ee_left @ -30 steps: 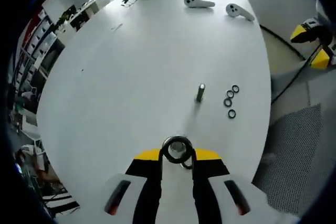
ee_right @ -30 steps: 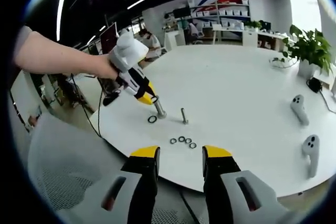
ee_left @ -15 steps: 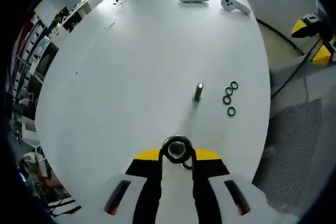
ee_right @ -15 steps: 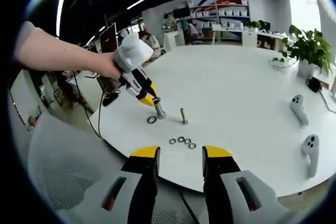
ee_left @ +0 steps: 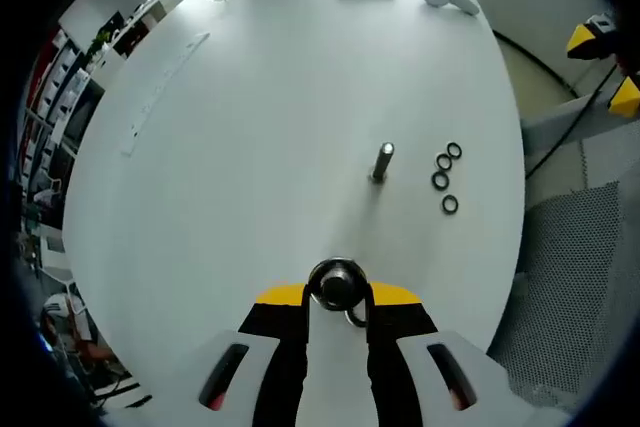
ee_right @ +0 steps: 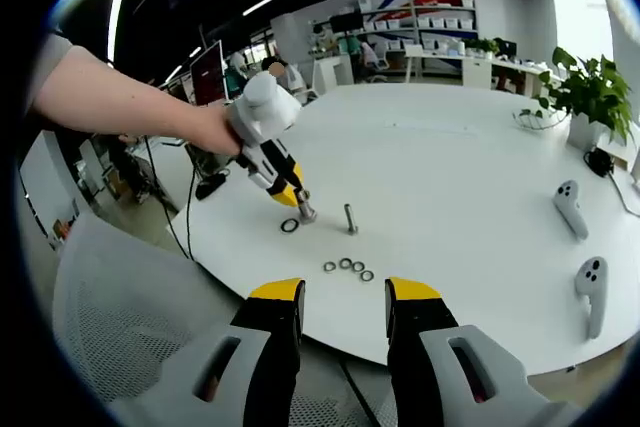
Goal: Place the washer onto the threaded stud by aligning its center hole with the stud, sliding it down to the base, and recovering from edge contact or off-axis alignment until the washer reaches the visible bottom stop.
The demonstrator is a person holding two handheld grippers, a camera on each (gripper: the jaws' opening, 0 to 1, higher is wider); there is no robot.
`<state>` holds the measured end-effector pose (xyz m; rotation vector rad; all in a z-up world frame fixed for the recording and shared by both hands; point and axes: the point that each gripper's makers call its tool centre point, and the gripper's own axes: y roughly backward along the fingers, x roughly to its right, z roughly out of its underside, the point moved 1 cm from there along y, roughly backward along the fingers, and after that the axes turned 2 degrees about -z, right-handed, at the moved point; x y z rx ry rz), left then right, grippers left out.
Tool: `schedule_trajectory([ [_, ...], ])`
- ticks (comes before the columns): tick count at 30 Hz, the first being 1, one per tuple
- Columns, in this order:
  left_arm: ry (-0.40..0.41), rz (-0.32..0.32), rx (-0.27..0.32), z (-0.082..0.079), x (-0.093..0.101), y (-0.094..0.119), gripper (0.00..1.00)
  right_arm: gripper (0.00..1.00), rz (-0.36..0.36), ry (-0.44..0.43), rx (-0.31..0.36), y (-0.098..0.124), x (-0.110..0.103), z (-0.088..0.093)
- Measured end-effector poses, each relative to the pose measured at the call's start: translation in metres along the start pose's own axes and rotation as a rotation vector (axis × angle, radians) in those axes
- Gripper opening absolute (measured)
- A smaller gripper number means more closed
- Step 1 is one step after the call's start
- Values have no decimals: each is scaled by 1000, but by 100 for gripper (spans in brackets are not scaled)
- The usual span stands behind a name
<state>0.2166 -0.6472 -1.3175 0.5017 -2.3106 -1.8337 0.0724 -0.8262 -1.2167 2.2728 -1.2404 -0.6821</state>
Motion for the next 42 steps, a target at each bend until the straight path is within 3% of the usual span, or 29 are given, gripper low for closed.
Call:
schedule_trajectory([
  [14,18,9,-41,9,0,-34,19,34,4,3,-5,0,0,1],
  [24,64,9,-35,8,-1,-33,21,34,9,1,0,0,1,0],
  [28,44,-15,-35,11,-1,-30,27,34,11,0,2,0,1,-1],
  [42,184,8,-40,33,10,-23,29,34,18,-7,17,2,3,-3],
])
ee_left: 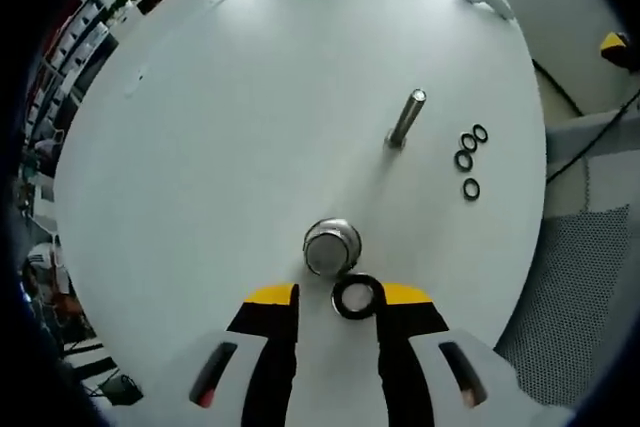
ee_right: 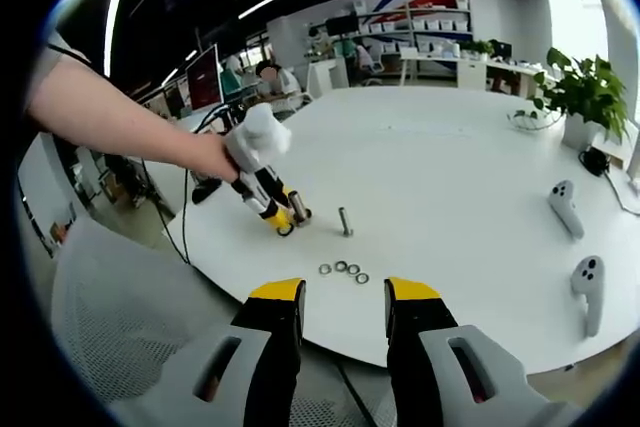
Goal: Place the washer onto the threaded stud by aligning its center hole with the stud, sliding it down to the base, and recovering from edge contact or off-axis alignment until the washer reaches the visible bottom stop.
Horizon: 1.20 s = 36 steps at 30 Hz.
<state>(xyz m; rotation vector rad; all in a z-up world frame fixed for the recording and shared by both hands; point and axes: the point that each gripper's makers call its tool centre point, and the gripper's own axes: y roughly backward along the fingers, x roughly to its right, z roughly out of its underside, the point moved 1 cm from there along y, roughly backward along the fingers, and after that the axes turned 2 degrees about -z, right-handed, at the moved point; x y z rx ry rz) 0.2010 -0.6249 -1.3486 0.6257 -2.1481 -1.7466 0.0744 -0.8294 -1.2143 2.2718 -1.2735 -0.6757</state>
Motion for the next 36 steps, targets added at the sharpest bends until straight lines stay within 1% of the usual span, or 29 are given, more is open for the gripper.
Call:
schedule_trajectory([
  [6,5,4,-11,6,10,-6,31,34,-2,7,-7,0,-1,1],
  [8,-14,-9,-12,7,12,-8,31,34,2,1,-3,0,0,0],
  [11,-24,-6,-29,11,16,-11,31,34,5,-1,-2,0,1,0],
  [12,-4,-2,-13,9,14,-11,30,34,5,0,-4,0,1,0],
  [18,1,-2,-16,10,15,-10,29,34,11,0,-1,1,2,0],
  [20,22,-6,2,10,14,-11,28,34,11,3,-3,1,2,0],
  [21,42,-8,14,10,14,-11,27,34,11,2,-1,1,2,0],
  [24,52,-11,16,13,13,-10,21,34,14,1,7,1,2,-1],
  [28,72,-16,23,12,15,-9,21,34,14,3,2,1,2,0],
  [30,80,-16,15,13,14,-10,21,34,12,6,0,1,1,0],
  [32,62,-13,-11,17,16,-9,21,34,13,5,0,1,2,0],
  [36,69,-11,-18,22,16,-9,20,34,12,6,-3,1,1,0],
])
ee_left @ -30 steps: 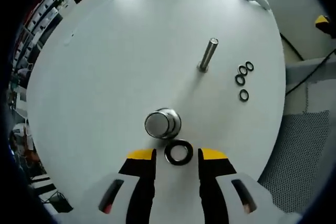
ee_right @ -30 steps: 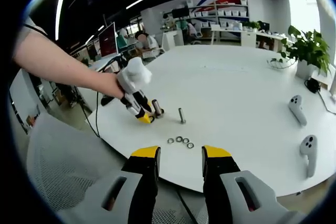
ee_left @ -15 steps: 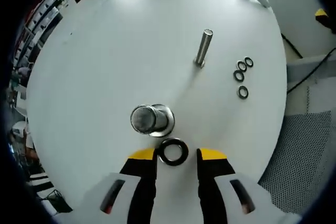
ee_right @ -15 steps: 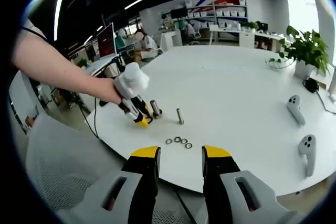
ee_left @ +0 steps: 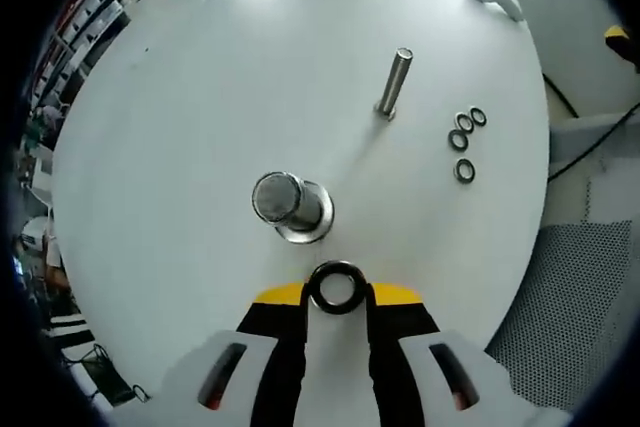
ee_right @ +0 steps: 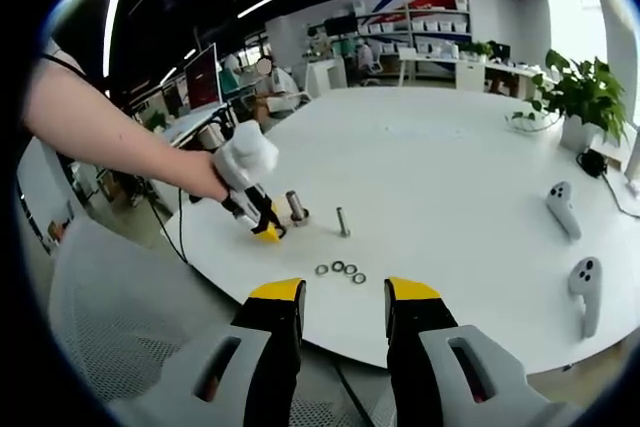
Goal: Place the washer onto the threaded stud by aligning its center hole with the stud, sliding it down to the base, and recovering from edge contact or off-axis alignment until the washer reaches the visible bottom stop.
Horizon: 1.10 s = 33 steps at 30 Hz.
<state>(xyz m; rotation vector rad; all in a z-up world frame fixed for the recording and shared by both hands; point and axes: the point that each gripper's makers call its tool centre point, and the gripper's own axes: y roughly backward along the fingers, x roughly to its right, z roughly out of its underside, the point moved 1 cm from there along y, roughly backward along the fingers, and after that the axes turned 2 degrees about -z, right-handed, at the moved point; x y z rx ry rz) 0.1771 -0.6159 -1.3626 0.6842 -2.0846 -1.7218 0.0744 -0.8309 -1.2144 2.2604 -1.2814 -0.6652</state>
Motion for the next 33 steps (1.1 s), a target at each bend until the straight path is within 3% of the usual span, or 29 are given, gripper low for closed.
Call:
schedule_trajectory([
  [6,-4,7,-38,11,0,1,21,34,-3,2,-2,0,-1,1],
  [14,-25,5,-86,10,3,1,22,34,-10,2,2,0,-2,0],
  [26,-127,23,-110,13,8,2,28,34,-5,-4,9,0,-1,-1],
  [33,-127,21,-123,13,6,2,28,34,-5,-7,14,0,-1,-2],
])
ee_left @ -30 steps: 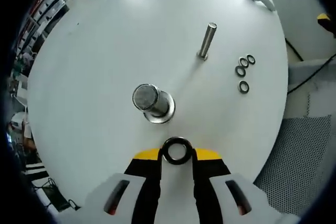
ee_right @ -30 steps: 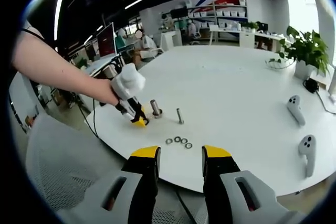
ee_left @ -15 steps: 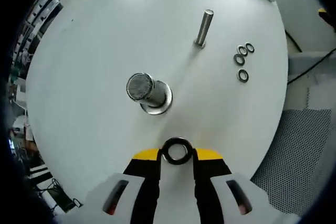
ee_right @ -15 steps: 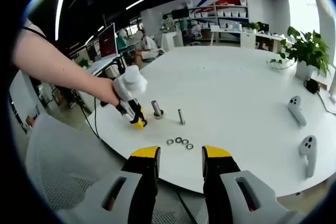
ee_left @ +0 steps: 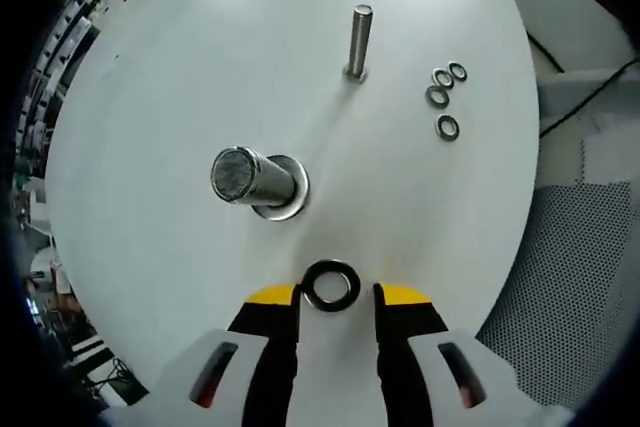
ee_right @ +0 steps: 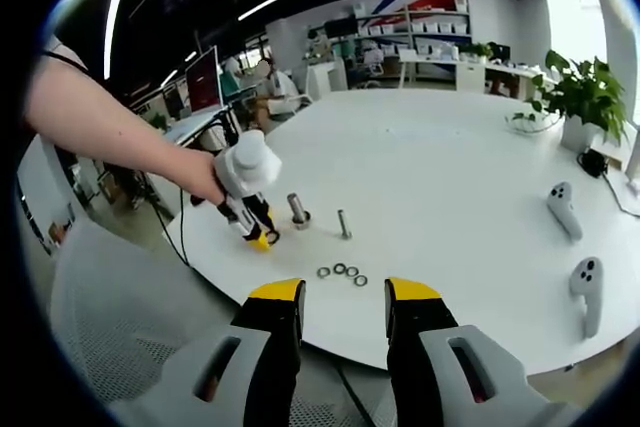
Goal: Place the washer onto the threaded stud by aligning its center hole with the stud, sliding it down to the base, and recovering from edge contact or off-axis alignment until the washer reaches the visible bottom stop.
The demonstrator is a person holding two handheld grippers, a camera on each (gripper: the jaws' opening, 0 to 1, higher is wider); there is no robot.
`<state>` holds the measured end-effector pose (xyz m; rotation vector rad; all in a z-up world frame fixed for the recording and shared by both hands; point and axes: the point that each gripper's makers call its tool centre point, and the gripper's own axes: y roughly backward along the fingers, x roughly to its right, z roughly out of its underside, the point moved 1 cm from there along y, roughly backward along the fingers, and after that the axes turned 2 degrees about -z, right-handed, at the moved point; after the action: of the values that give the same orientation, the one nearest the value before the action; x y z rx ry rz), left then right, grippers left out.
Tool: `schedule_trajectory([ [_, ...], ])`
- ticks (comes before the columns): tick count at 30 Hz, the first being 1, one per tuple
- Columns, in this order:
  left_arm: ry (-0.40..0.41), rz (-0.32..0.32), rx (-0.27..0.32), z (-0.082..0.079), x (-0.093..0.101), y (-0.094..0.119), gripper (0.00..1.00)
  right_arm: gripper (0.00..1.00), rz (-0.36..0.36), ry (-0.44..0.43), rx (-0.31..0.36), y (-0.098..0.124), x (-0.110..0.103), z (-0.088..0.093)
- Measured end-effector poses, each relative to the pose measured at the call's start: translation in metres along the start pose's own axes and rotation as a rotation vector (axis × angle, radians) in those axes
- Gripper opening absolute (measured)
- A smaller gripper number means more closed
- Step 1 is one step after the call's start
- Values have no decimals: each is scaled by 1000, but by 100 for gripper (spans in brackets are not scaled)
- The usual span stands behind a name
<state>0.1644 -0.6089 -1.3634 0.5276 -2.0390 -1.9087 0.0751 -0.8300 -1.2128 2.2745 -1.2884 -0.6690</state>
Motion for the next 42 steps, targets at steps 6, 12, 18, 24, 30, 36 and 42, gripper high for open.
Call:
schedule_trajectory([
  [6,9,-1,10,0,-1,0,28,34,1,0,2,0,0,0],
  [12,38,-6,17,0,-4,1,21,34,2,-2,4,0,1,-1],
  [18,46,-7,21,1,-3,1,20,34,2,-1,7,1,0,-1],
  [24,23,-5,33,2,-5,1,19,34,5,-6,6,1,1,-1],
  [30,-3,-16,55,2,-6,12,19,34,5,-5,4,0,2,-1],
  [36,-98,-52,86,-4,-14,35,19,34,2,-2,1,0,1,0],
  [42,-117,-61,119,-11,-23,51,19,34,-1,1,-6,0,0,1],
])
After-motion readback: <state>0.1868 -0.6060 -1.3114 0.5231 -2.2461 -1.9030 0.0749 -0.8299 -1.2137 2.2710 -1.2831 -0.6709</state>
